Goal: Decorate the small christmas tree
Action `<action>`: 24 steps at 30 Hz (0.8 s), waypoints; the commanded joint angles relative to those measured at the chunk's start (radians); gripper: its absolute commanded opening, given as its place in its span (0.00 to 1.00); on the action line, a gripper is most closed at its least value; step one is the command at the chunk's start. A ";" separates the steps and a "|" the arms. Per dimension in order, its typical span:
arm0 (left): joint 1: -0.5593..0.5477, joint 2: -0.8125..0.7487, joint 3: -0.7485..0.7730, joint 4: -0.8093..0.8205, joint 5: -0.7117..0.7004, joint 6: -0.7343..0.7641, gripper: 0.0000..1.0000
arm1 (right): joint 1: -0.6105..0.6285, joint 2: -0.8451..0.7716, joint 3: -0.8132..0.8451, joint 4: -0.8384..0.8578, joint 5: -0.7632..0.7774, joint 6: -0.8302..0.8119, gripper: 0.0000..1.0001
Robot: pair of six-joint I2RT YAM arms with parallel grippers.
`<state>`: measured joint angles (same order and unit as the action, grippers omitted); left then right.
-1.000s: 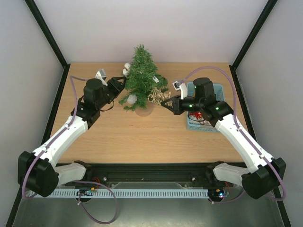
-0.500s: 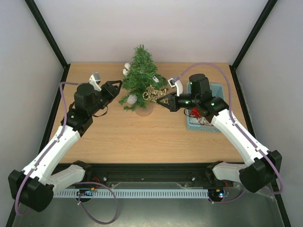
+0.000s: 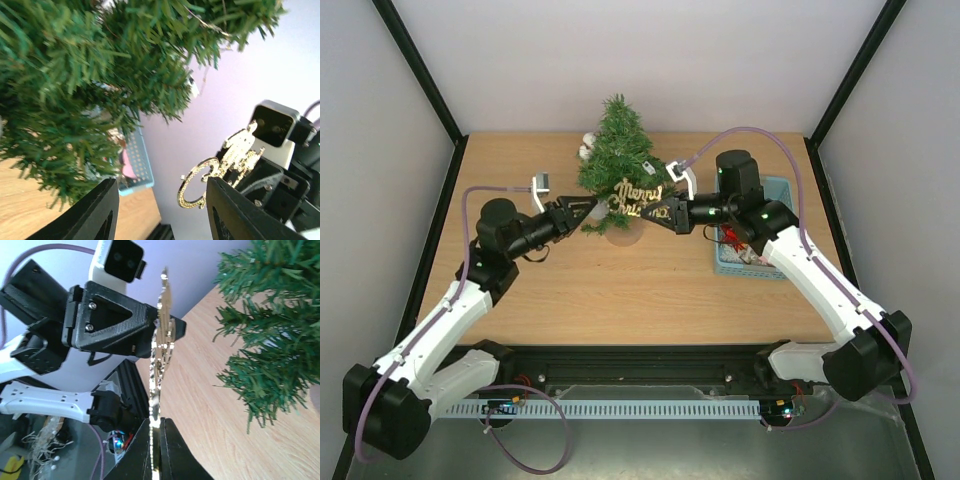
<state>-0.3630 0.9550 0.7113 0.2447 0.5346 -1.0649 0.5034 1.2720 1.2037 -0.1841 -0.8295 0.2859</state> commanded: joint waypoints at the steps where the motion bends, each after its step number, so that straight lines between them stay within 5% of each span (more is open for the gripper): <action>1: 0.007 -0.012 -0.032 0.241 0.159 -0.065 0.52 | 0.007 0.002 0.028 0.041 -0.114 0.025 0.01; 24: 0.007 0.081 -0.064 0.476 0.269 -0.111 0.53 | 0.024 0.033 0.029 0.124 -0.194 0.093 0.02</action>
<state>-0.3630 1.0252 0.6720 0.5861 0.7574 -1.1431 0.5198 1.2999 1.2037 -0.0963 -0.9813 0.3683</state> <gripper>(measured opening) 0.533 0.018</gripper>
